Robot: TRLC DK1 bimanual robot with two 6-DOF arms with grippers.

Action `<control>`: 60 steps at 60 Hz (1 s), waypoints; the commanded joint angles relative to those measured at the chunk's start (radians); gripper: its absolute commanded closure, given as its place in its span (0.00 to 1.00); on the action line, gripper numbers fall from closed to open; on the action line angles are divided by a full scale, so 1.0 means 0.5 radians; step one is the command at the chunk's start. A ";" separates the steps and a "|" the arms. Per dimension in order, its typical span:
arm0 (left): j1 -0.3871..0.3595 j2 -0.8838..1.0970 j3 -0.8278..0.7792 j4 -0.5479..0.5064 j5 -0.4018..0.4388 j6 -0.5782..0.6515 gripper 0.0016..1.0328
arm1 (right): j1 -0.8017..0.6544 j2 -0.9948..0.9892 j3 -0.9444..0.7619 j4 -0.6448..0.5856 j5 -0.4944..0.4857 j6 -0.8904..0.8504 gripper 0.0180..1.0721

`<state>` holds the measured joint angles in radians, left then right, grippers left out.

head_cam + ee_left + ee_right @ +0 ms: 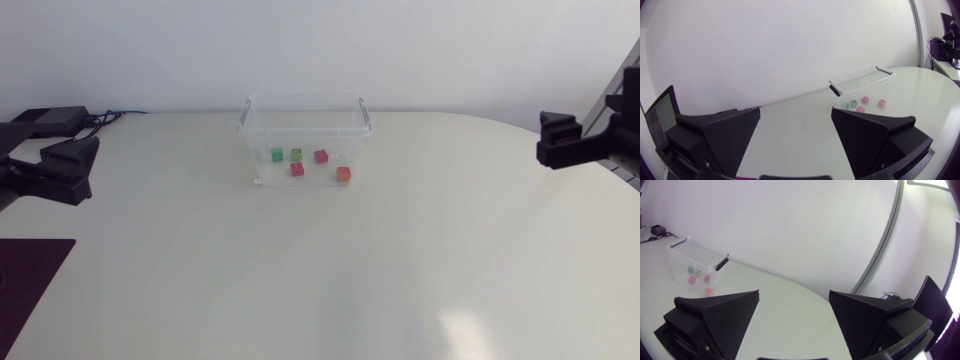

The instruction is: Place the duplo bricks in the container

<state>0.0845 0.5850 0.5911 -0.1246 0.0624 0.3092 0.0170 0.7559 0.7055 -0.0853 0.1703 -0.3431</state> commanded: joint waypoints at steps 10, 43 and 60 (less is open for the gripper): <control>0.015 -0.277 -0.213 0.080 0.001 -0.085 0.04 | -0.074 -0.475 -0.343 0.054 0.098 0.070 0.04; -0.077 -0.746 -0.704 0.167 -0.060 -0.349 0.04 | -0.082 -1.034 -0.895 0.115 -0.114 0.374 0.04; -0.128 -0.983 -0.972 0.213 -0.096 -0.500 0.04 | -0.055 -1.301 -1.184 0.146 -0.241 0.549 0.04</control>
<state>0.0307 0.1257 0.1528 -0.0383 0.0212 0.1040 -0.0200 0.1394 0.1635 -0.0265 0.0658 -0.1169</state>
